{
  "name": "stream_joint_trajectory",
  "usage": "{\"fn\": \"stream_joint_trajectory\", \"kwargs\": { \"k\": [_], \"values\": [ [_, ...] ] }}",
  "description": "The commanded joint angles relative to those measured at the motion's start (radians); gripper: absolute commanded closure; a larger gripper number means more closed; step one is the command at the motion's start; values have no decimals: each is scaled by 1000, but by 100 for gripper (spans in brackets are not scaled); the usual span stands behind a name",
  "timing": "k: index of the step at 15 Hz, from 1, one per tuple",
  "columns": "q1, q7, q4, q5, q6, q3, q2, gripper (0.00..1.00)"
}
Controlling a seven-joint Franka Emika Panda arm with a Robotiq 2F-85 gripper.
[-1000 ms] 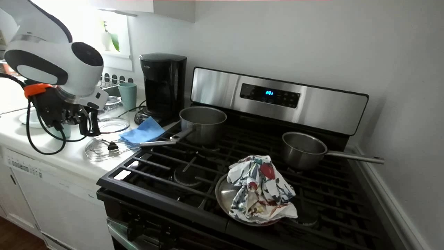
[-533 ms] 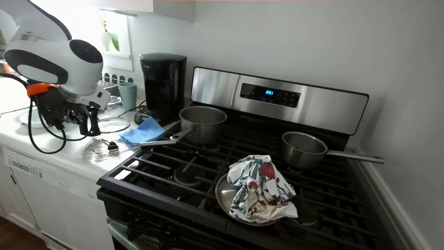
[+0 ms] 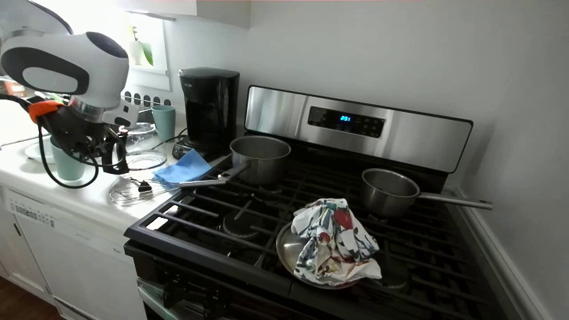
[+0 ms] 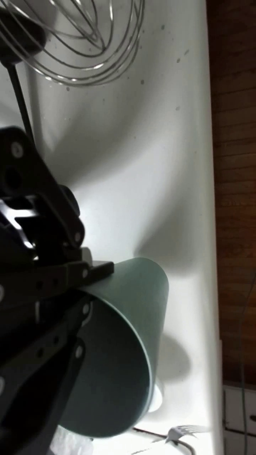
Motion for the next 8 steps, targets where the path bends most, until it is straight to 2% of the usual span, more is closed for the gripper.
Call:
{"fn": "stream_joint_trajectory", "kwargs": {
  "k": [1,8],
  "values": [
    [-2,29,-2,-155,-101,-16,-88,99],
    [-7,74,39,-451,-266,-29,-180,99]
  ]
}}
